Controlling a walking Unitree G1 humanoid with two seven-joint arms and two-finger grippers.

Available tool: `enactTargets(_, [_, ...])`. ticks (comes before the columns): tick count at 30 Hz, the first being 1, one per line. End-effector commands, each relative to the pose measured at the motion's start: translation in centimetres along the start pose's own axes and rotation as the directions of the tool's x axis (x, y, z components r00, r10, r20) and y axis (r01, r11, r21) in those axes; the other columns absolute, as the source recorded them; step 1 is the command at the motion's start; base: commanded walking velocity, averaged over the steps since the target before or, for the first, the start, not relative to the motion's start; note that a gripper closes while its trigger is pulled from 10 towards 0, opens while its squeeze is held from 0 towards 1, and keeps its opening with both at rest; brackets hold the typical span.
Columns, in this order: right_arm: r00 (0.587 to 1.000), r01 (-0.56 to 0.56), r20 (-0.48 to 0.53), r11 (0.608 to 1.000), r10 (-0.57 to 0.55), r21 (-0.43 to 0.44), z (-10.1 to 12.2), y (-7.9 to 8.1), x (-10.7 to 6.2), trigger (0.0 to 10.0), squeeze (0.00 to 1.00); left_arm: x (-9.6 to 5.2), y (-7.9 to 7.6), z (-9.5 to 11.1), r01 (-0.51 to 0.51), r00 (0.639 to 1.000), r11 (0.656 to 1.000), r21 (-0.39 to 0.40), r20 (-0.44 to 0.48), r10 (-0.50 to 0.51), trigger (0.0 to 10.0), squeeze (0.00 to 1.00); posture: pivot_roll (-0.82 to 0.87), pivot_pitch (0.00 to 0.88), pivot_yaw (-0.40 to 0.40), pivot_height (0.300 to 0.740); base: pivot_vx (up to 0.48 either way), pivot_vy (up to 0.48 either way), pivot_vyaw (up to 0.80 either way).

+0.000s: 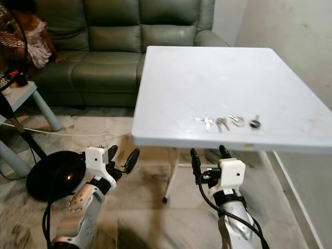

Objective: Hang keys on a hook

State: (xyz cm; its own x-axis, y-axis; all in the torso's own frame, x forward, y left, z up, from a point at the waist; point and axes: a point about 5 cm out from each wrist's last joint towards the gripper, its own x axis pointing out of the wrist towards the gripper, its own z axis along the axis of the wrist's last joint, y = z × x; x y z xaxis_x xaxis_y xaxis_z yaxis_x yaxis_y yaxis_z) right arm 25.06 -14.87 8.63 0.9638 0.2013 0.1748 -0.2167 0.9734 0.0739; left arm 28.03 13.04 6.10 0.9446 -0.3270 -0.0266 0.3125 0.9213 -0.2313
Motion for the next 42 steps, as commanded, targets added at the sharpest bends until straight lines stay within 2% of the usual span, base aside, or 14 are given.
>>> enactTargets(1, [0.999,0.033,-0.007,0.999,-0.033,-0.019,0.1,-1.1,-0.4,10.0,0.0,0.5,-1.1,0.2,0.029,1.0,1.0,-0.002,0.012,-0.029,10.0,0.0,0.1,0.041,-0.002,0.74,0.337,0.0,0.0])
enactTargets(12, [0.999,0.039,-0.004,0.999,-0.04,-0.016,0.1,-1.1,-0.1,10.0,0.0,0.9,-1.4,0.7,0.04,0.999,0.999,0.011,0.02,-0.04,10.0,0.0,0.1,0.038,0.0,0.74,0.333,0.0,0.0])
enactTargets(13, [0.999,0.041,-0.004,0.999,-0.041,-0.015,0.1,-1.1,-0.1,10.0,0.0,1.0,-1.5,0.7,0.042,0.999,0.999,-0.016,0.025,-0.042,10.0,0.0,0.1,0.038,0.0,0.74,0.0,0.0,0.0])
enactTargets(16, [0.999,0.047,-0.007,0.999,-0.047,-0.013,0.1,-1.1,0.0,10.0,0.0,1.1,-1.5,0.8,0.045,0.999,0.999,0.008,0.022,-0.045,10.0,0.0,0.1,0.041,0.002,0.74,0.0,0.0,0.0])
enactTargets(24, [0.998,0.066,-0.017,0.998,-0.066,0.0,-0.1,-1.0,0.1,10.0,0.0,1.3,-1.7,1.0,0.052,0.998,0.999,0.008,0.036,-0.052,10.0,0.0,0.1,0.047,0.005,0.74,0.0,0.0,0.0])
enactTargets(34, [0.985,0.168,-0.051,0.986,-0.168,-0.004,-0.3,-1.7,0.6,10.0,0.0,1.5,-2.5,1.2,0.086,0.995,0.996,0.022,0.038,-0.087,10.0,0.0,0.1,0.051,0.002,0.74,0.0,0.0,0.0])
enactTargets(35, [0.98,0.19,-0.054,0.982,-0.189,0.002,-0.3,-1.8,0.7,10.0,1.0,1.6,-2.6,1.2,0.09,0.995,0.996,0.027,0.04,-0.092,10.0,0.0,0.11,0.053,0.001,0.74,0.0,0.0,0.0])
enactTargets(42, [0.955,0.286,-0.073,0.958,-0.287,-0.022,-0.4,-2.6,0.9,10.0,1.0,1.8,-3.1,1.3,0.107,0.993,0.994,0.033,0.044,-0.109,10.0,0.0,0.11,0.055,-0.003,0.74,0.0,0.0,0.0])
